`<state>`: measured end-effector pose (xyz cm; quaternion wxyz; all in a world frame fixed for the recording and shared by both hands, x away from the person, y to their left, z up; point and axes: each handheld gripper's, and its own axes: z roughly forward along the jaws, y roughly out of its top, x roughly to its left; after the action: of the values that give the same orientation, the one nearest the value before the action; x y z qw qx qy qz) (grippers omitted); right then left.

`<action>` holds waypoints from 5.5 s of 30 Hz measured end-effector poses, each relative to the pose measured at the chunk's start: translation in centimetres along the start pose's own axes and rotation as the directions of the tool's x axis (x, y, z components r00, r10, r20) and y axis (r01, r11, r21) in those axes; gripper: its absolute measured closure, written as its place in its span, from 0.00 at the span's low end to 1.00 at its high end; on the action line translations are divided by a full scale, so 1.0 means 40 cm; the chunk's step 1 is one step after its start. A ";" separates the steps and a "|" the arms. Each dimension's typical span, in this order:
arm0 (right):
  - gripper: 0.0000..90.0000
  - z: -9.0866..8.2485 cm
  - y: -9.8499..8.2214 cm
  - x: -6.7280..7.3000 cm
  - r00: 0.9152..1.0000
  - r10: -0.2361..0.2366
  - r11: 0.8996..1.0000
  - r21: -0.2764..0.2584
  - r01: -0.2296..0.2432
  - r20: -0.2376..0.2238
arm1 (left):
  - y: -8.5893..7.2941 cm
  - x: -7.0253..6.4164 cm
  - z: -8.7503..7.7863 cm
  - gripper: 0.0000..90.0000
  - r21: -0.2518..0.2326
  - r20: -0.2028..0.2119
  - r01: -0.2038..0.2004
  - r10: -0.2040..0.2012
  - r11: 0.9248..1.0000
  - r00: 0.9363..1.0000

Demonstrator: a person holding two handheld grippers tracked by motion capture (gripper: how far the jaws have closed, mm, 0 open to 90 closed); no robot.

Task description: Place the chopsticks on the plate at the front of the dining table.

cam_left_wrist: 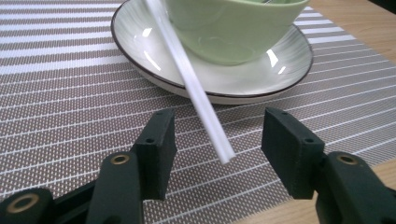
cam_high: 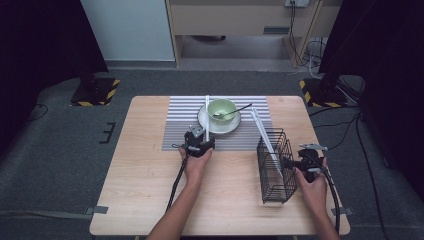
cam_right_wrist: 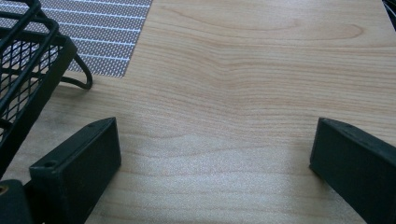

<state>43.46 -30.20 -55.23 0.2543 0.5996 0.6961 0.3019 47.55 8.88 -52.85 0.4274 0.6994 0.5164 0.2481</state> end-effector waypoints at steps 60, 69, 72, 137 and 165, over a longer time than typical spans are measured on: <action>0.02 0.000 0.000 0.001 1.000 0.002 1.000 0.000 -0.002 0.002 | 0.096 0.116 -0.230 0.06 0.002 0.159 -0.146 0.144 0.989 0.977; 0.02 0.000 0.000 0.001 1.000 0.003 1.000 0.000 -0.003 0.003 | 0.094 0.170 -0.274 0.06 -0.002 0.135 -0.124 0.123 0.992 0.983; 0.02 0.000 0.000 0.001 1.000 0.004 1.000 0.000 -0.004 0.004 | 0.091 0.181 -0.287 0.06 0.003 0.129 -0.124 0.123 0.992 0.984; 0.02 0.000 0.000 0.002 1.000 0.008 1.000 0.001 -0.008 0.007 | -0.165 0.351 -0.380 0.04 0.176 0.070 -0.125 0.114 0.976 0.991; 0.02 -0.001 -0.001 0.006 1.000 0.001 1.000 0.001 -0.001 0.000 | -0.203 0.341 -0.335 0.00 0.249 0.023 -0.148 0.147 0.957 0.989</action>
<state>43.38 -29.95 -55.22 0.2539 0.6003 0.6959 0.3015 37.55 27.04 -54.22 0.3171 0.7848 0.4890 0.2106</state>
